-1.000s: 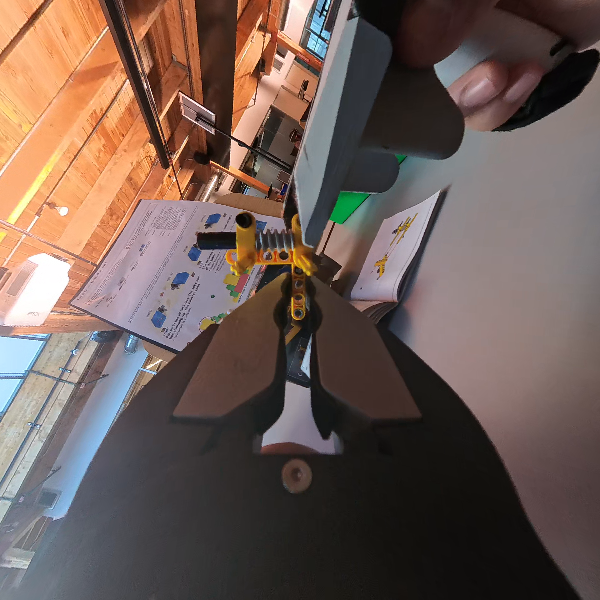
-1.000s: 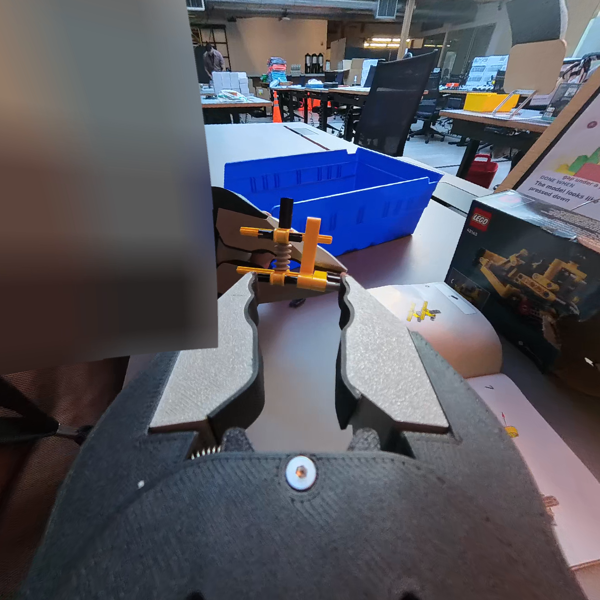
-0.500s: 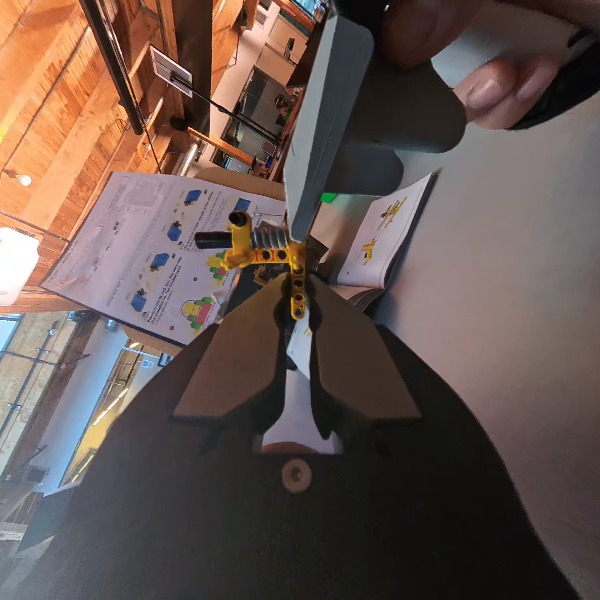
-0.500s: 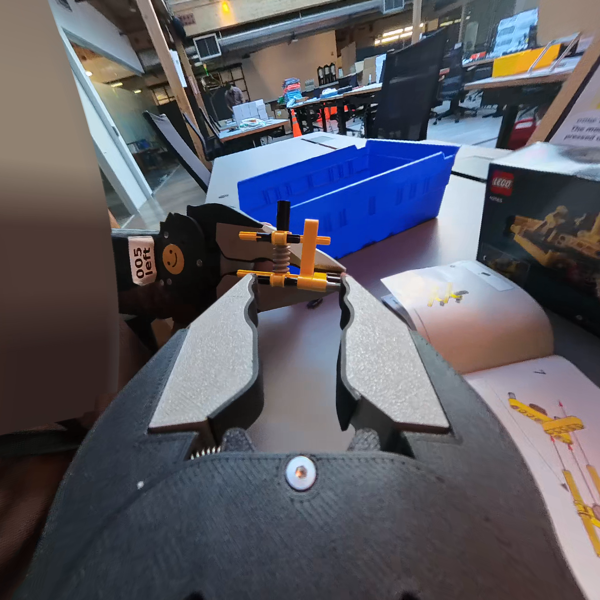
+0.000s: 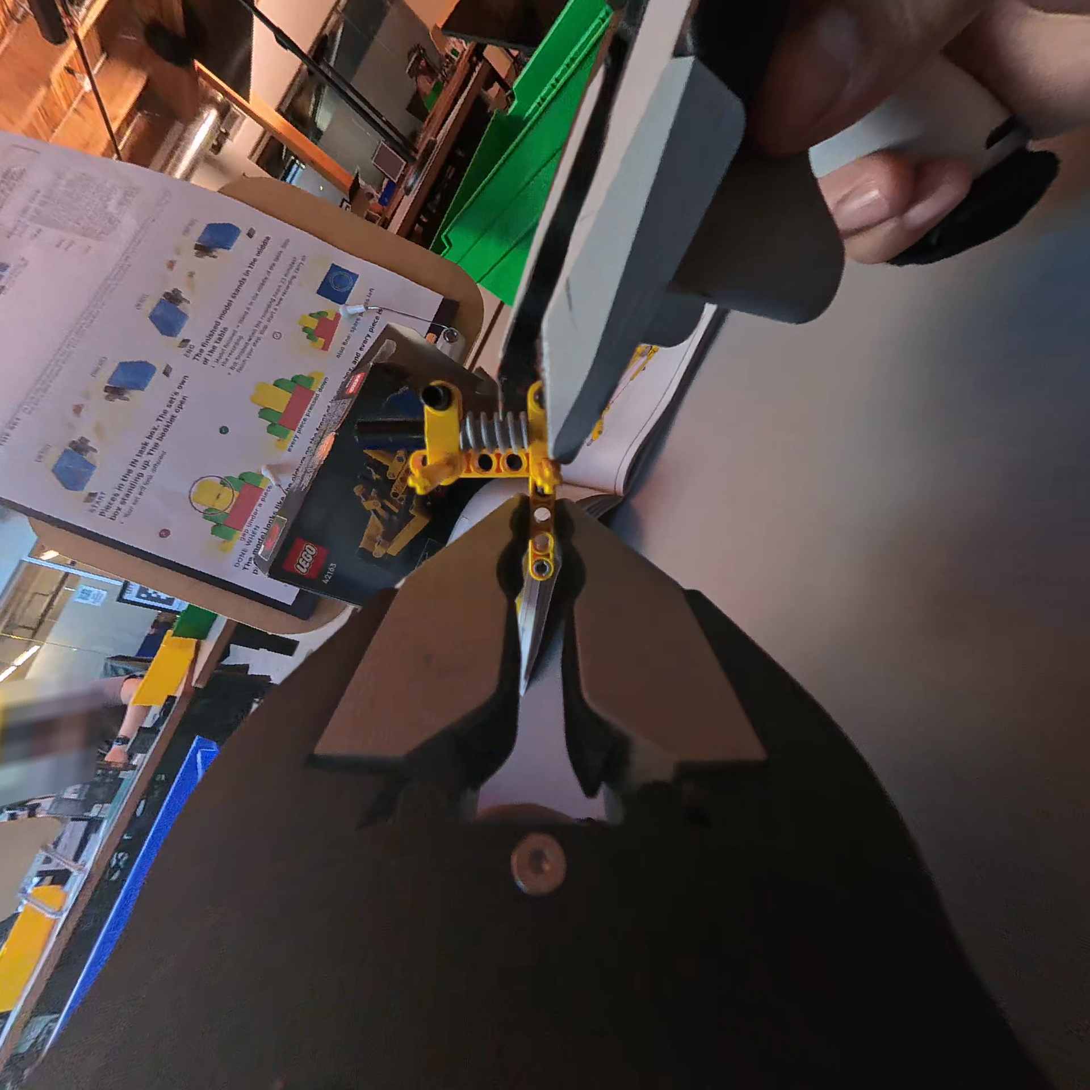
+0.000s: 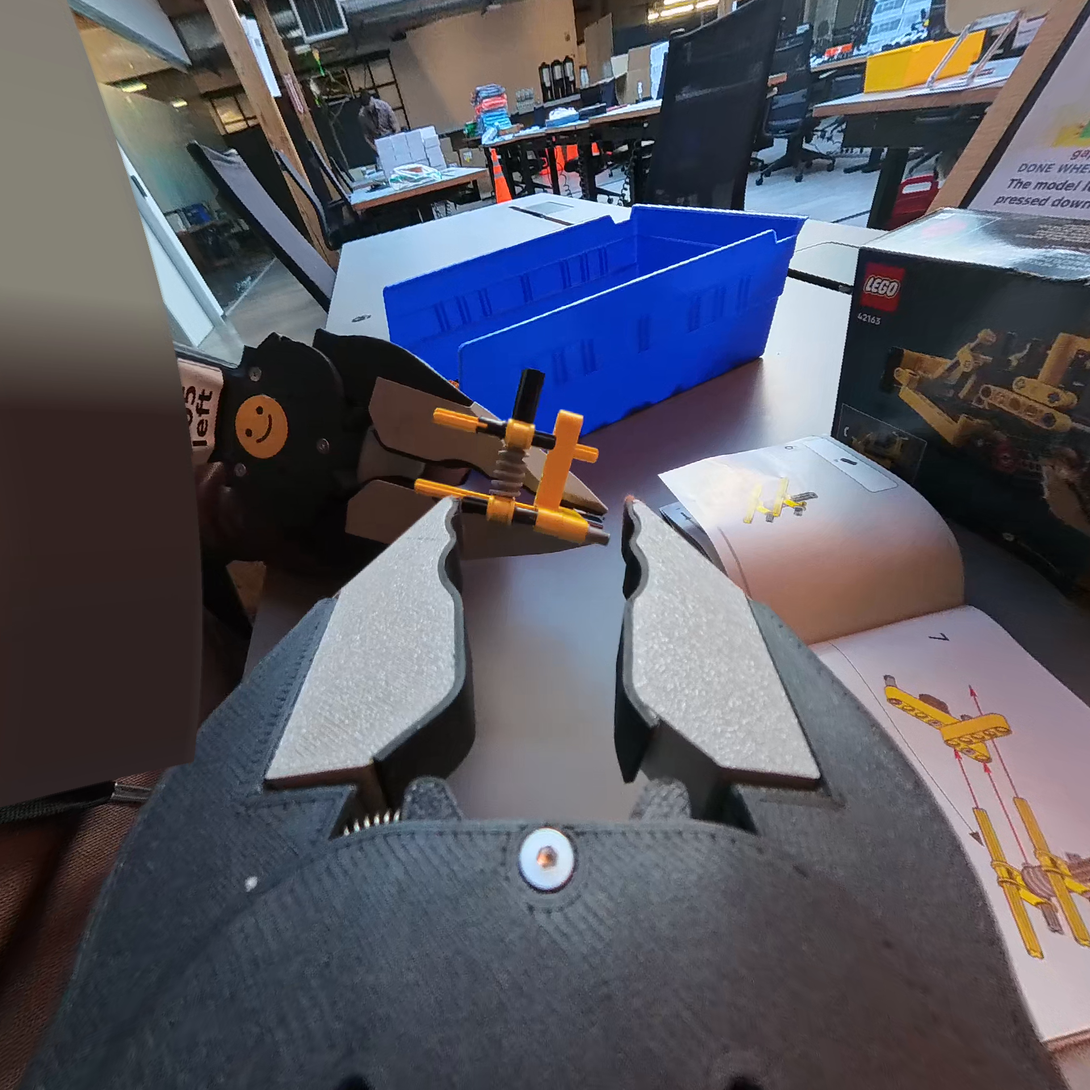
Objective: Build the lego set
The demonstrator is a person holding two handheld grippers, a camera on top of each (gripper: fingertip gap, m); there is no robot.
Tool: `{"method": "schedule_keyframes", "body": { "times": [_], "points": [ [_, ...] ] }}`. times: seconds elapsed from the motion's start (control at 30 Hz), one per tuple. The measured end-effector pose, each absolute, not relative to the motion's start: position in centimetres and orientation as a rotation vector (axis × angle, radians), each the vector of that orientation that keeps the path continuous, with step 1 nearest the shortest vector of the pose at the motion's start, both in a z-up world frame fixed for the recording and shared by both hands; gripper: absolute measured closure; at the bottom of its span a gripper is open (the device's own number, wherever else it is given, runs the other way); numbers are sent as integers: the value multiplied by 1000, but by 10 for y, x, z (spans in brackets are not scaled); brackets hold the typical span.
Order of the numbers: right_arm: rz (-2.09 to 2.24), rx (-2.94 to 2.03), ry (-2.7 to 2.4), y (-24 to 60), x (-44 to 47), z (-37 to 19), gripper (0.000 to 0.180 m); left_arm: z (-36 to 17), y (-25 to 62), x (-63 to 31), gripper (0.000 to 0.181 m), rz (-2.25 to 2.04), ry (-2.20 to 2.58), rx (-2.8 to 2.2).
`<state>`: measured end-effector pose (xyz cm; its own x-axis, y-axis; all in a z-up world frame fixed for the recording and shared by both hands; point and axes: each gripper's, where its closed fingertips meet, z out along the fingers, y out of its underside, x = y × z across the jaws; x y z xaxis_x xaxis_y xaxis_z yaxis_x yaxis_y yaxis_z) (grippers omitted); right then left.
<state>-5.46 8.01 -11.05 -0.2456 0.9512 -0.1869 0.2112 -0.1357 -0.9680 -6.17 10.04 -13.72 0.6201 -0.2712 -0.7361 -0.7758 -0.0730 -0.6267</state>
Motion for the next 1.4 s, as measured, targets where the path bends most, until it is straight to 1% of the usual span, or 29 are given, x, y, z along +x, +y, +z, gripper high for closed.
{"method": "schedule_keyframes", "body": {
  "times": [0.33, 0.43, 0.7, 0.97, 1.4],
  "points": [
    [1450, -1379, -1468, 82, -57, -114, 128, -140, 101, -63, 176, 501, 864, -1671],
    [1482, -1395, -1465, 81, -57, -115, 131, -141, 102, -67, 176, 545, 871, -1671],
    [1582, -1405, -1409, 82, -55, -108, 127, -134, 104, -74, 176, 673, 882, -1616],
    [1464, -1371, -1434, 80, -57, -110, 132, -127, 102, -73, 176, 776, 912, -1548],
    [1432, -1305, -1473, 76, -54, -105, 133, -119, 97, -71, 176, 858, 934, -1483]
  ]
}}
